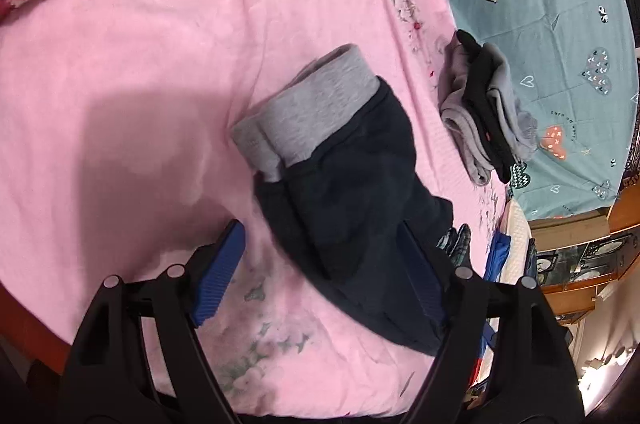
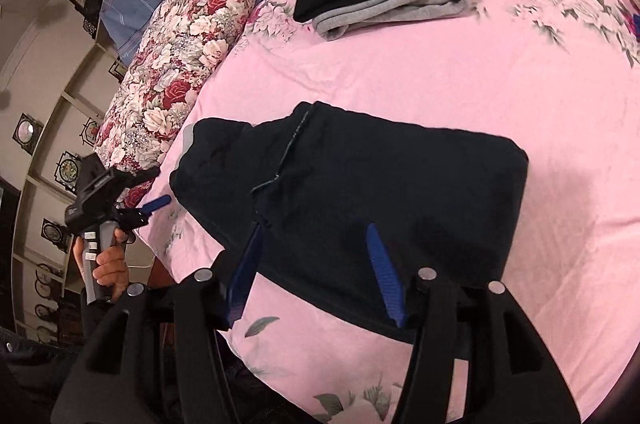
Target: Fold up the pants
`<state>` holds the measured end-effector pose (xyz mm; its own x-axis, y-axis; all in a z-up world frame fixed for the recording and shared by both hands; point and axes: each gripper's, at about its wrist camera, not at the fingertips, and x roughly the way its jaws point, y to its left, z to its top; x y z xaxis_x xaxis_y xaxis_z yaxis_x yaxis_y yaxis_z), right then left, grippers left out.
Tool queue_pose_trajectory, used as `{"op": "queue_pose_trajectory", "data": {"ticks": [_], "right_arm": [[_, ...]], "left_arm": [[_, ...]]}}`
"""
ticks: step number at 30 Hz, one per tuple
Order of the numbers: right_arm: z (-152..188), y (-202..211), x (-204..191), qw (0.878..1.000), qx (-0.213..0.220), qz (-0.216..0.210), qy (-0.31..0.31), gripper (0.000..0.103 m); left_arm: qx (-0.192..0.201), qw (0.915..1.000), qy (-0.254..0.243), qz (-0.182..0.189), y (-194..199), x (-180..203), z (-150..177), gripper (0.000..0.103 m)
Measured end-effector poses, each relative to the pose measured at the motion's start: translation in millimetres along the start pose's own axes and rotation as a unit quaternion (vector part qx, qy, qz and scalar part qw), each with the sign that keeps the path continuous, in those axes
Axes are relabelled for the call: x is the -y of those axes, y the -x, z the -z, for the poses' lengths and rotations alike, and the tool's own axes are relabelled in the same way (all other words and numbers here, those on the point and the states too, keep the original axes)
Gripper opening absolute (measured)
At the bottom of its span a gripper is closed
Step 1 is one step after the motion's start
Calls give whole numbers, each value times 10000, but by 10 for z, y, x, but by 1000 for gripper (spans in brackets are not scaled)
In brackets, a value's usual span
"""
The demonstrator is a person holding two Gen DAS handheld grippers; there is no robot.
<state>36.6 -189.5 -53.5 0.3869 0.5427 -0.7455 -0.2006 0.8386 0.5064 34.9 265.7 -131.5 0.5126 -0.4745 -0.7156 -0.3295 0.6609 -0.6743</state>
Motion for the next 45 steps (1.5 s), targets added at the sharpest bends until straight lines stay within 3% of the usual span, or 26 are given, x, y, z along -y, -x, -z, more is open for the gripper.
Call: {"op": "queue_pose_trajectory", "data": {"ticks": [5, 10, 13, 17, 21, 22, 25, 28, 32, 36, 39, 41, 42, 45], "right_arm": [[50, 117, 84, 9999, 109, -3, -68, 55], [101, 178, 142, 9997, 187, -37, -165, 55], [131, 188, 166, 9996, 181, -57, -210, 55], [124, 166, 184, 9996, 129, -73, -256, 55], [123, 149, 175, 9996, 92, -80, -273, 55], [125, 152, 170, 9995, 90, -77, -278, 55], [140, 180, 154, 9995, 114, -30, -277, 55], [181, 200, 125, 9996, 130, 44, -264, 55], [210, 127, 111, 9993, -10, 184, -326, 55], [126, -20, -53, 9994, -197, 272, -81, 55], [-67, -233, -272, 9995, -196, 107, 214, 55], [-238, -438, -488, 9980, -111, 259, 561, 51], [-304, -553, -603, 9966, -169, 259, 761, 41], [-475, -945, -897, 9924, -457, 197, 1125, 38]], "left_arm": [[-317, 9995, -55, 51, -190, 168, -24, 78], [-373, 9993, 88, -29, -188, 182, -28, 78], [-363, 9991, 234, 9, -185, 154, -40, 78], [-255, 9996, 77, -106, -266, 218, -115, 78], [-158, 9998, -87, 3, -451, 299, -274, 78], [-121, 9998, -164, -26, -481, 328, -293, 75], [70, 9982, -428, -404, -564, 395, -272, 26], [479, 9982, -350, -121, -471, 345, -191, 22], [1154, 9914, -399, 476, -101, 317, 11, 21], [1345, 9881, -656, 369, 48, 361, 165, 21], [1389, 9870, -722, 361, 73, 377, 170, 21], [1385, 9868, -758, 353, 71, 388, 167, 21], [1387, 9868, -763, 343, 62, 386, 171, 21], [1387, 9865, -804, 348, 69, 387, 179, 21]]}}
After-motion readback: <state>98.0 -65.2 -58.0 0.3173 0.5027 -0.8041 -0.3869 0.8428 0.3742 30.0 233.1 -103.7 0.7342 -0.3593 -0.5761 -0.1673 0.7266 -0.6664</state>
